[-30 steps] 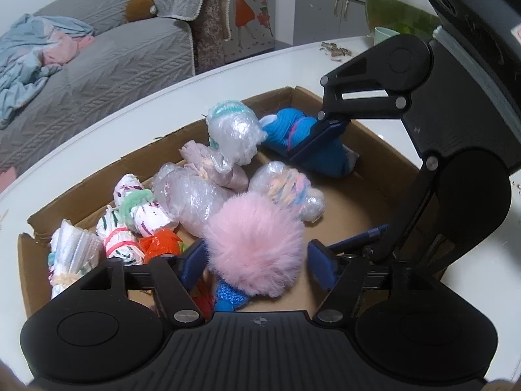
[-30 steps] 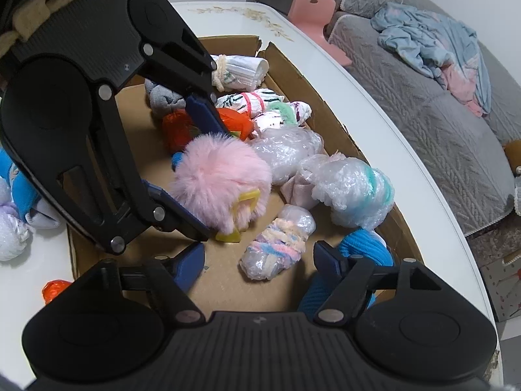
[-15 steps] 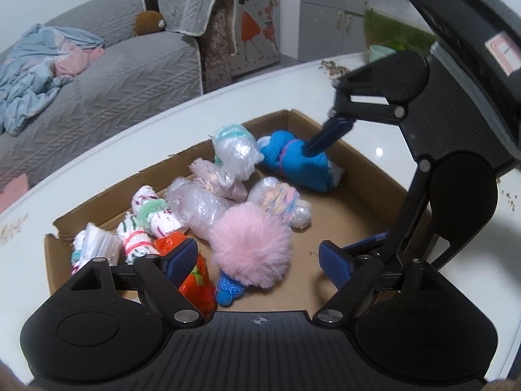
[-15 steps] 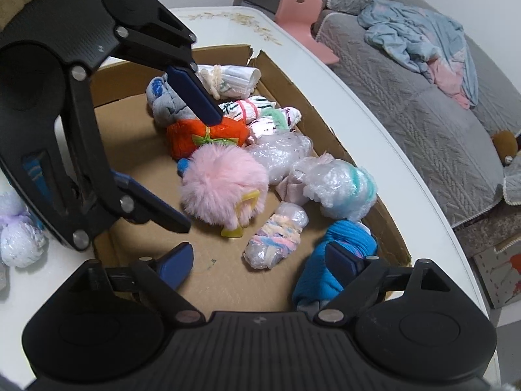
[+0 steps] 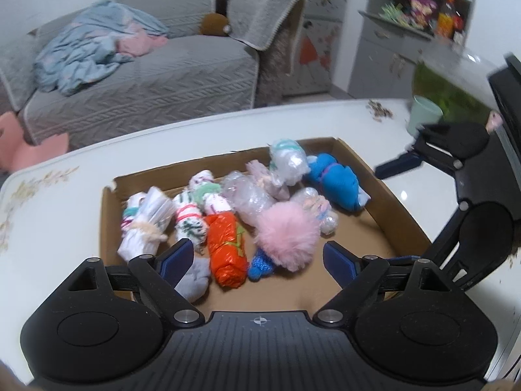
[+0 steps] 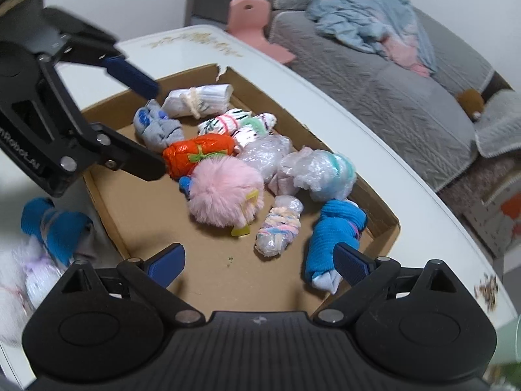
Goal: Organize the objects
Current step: 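Move both tools back to the bundles lying beside the box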
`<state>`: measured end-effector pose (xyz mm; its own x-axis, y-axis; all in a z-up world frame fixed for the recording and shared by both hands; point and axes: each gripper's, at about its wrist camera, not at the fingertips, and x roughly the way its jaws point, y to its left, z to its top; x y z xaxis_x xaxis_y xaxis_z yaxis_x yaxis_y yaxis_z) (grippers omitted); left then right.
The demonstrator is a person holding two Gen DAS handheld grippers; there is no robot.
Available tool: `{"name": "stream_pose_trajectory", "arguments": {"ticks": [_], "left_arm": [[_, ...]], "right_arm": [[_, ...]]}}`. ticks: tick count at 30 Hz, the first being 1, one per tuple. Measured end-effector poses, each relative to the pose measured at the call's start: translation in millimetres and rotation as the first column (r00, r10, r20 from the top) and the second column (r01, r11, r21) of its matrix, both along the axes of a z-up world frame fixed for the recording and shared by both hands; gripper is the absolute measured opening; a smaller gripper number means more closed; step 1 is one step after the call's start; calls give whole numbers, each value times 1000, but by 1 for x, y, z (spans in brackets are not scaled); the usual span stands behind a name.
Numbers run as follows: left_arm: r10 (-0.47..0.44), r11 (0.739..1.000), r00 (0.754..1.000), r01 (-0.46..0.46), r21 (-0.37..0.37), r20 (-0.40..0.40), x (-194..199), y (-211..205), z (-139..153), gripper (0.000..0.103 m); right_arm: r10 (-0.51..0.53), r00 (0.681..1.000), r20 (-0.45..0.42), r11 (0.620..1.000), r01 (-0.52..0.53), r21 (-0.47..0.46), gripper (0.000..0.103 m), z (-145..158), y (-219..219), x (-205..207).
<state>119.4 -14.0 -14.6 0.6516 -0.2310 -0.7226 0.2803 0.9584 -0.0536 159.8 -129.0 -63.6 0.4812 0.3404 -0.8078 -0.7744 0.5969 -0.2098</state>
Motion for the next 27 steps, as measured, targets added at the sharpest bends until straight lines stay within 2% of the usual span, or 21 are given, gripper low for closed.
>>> {"name": "stream_pose_trajectory", "arguments": {"ticks": [3,7,11,16,21,24,27], "left_arm": [[63,997,998,-62,-42,12,-15,13,0,93],[153,984,988,-149,-101,26,-39,33,-3,95],[234,962,971,-225,-157,40,-66,52,-10,96],[305,938,950,-288,-191,63,-101,68,-29,97],[265,943,961,-242,-227,76,-129,70,-51,97],[215,952,975,-195,-238,61,-136,65,-62,97],[179,949,983,-164,-270,31,-134,64,-69,96]], "right_arm": [[-73,997,11,996,72,51,102,3,-6,-12],[-169,985,25,979,165,121,102,4,-16,-33],[-264,964,43,947,250,202,102,3,-29,-59],[-353,931,90,899,311,309,102,-1,-42,-98],[-414,907,74,854,359,378,102,-25,-48,-123],[-419,905,66,847,364,386,102,-41,-45,-130],[-408,911,55,850,358,386,102,-52,-40,-130]]}}
